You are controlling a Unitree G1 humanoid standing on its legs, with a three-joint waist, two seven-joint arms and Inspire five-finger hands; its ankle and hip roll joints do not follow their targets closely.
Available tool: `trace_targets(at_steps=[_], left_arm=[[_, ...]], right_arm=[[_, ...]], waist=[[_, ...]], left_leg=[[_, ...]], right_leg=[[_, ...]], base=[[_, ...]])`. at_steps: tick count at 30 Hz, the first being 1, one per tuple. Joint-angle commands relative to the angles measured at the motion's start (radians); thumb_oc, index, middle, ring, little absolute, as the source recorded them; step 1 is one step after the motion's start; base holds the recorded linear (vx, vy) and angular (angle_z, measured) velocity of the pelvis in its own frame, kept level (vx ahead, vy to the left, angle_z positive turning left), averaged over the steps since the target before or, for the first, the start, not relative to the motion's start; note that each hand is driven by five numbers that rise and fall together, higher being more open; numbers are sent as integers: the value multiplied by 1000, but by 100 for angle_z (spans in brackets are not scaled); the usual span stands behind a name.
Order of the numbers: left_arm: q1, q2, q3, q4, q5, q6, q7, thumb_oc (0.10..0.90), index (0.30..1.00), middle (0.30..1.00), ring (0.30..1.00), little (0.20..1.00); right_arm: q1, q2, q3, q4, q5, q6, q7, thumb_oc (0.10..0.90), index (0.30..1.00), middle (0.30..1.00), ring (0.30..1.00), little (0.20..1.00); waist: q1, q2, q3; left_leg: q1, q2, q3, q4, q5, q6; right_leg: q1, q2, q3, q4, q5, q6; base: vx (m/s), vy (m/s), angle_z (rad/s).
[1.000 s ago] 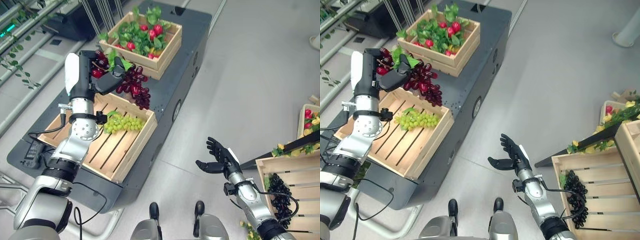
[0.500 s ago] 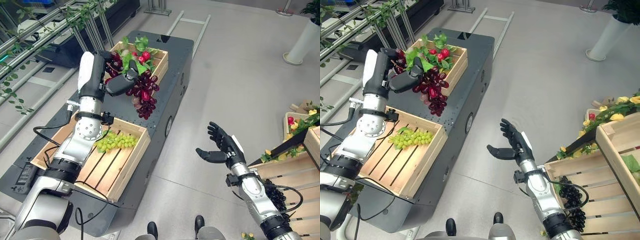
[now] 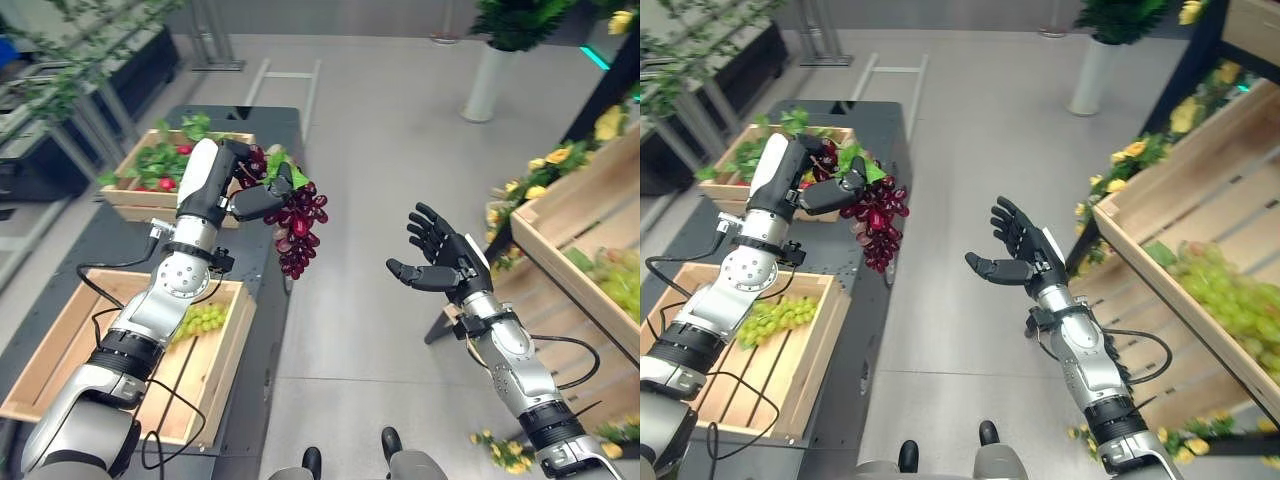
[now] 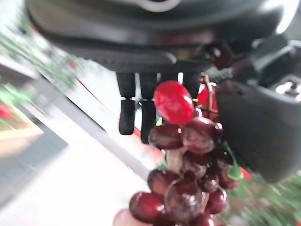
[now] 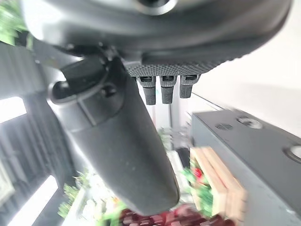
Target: Pick up the fruits from the basket on one side to the basket on the other side
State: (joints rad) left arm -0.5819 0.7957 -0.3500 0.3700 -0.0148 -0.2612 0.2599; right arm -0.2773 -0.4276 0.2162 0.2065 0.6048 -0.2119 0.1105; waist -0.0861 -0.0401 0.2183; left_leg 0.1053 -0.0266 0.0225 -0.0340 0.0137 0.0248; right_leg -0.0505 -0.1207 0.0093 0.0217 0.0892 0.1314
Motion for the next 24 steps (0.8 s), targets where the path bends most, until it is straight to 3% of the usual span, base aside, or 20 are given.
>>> trace_targets(at_steps=[1,3,5,8,17,24], left_arm=[[-207,50,56,-7,-70,-105,10,400,300,300,300,300],[-223,73,45,4,-97,-117,-20,400,300,300,300,300],[-231,55,21,15,-107,-124,-31,400,300,300,300,300],[-248,25,-6,6,-91,-115,-33,400,300,300,300,300],[-292,-27,-57,-25,-62,-73,-39,400,300,300,300,300],[-330,-26,-94,-24,-88,-68,-75,400,300,300,300,300]], right_arm=[[-110,-20,-2,-56,107,0,69,800,900,900,900,900],[-121,-21,14,-58,135,30,88,800,900,900,900,900],[-143,-25,29,-34,199,73,114,800,900,900,900,900],[-196,-32,50,-13,260,147,144,800,900,900,900,900],[-252,-21,95,-28,360,310,204,800,900,900,900,900],[-307,-4,133,-43,375,339,189,800,900,900,900,900]], waist=[[40,78,-64],[53,78,-74],[72,51,-100],[69,41,-110],[70,38,-158],[76,36,-170]], left_leg=[[0,-9,23,-23,-25,-20],[-14,4,45,-13,-15,-23],[-36,20,58,8,-10,-54],[-26,38,67,-6,-10,-69],[-4,43,64,-43,-10,-75],[8,42,52,-46,-15,-75]], right_leg=[[12,-31,-126,211,7,25],[23,-23,-143,230,-38,11],[119,-9,-182,9,-60,-6],[157,5,-168,-73,-46,-19],[182,11,-194,-104,-59,-30],[190,13,-200,-104,-65,-33]], base=[[-164,28,-130],[-53,-43,-106],[20,-173,-30],[48,-75,-22],[40,-8,5],[17,-13,4]])
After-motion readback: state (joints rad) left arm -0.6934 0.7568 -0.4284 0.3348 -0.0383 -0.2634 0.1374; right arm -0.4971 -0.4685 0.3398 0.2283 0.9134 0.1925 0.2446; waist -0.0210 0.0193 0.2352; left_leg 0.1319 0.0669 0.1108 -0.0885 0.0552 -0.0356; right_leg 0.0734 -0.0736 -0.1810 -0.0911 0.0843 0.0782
